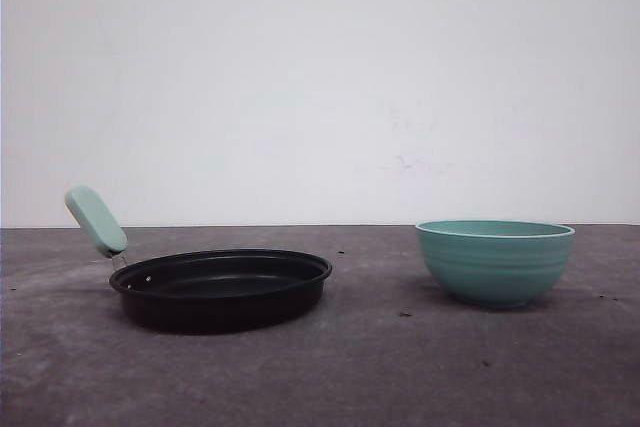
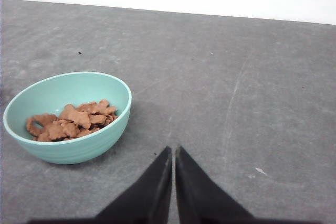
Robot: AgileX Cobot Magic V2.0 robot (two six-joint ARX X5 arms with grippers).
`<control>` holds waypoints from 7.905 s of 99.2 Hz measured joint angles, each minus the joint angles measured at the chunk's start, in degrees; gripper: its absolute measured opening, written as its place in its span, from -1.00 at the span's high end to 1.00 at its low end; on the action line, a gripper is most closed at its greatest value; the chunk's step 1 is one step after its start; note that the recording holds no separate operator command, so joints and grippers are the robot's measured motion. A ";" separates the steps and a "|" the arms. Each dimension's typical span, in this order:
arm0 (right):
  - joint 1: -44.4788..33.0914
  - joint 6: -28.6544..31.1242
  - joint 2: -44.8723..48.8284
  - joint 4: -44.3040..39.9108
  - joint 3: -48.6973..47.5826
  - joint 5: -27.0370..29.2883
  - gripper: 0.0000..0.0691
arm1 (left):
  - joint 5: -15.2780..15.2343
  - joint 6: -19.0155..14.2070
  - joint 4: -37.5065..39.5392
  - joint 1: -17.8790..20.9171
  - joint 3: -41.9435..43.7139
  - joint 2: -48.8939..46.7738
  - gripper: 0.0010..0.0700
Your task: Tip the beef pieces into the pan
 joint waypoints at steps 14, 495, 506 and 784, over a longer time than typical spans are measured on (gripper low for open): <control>0.00 0.02 0.00 -0.02 0.00 0.00 0.97 | 0.00 0.00 0.00 0.00 0.00 0.00 0.99; 0.00 11.04 32.72 -35.82 66.97 -11.87 -0.98 | 32.59 -28.55 25.33 -3.89 27.54 79.21 -0.98; 0.00 11.37 31.89 -36.13 66.97 -11.89 -0.98 | 32.63 -29.44 29.94 -3.89 27.54 81.53 -0.80; 0.98 10.71 98.79 -25.70 64.61 -12.24 0.73 | 37.59 -26.82 -3.76 -14.05 33.53 47.41 0.86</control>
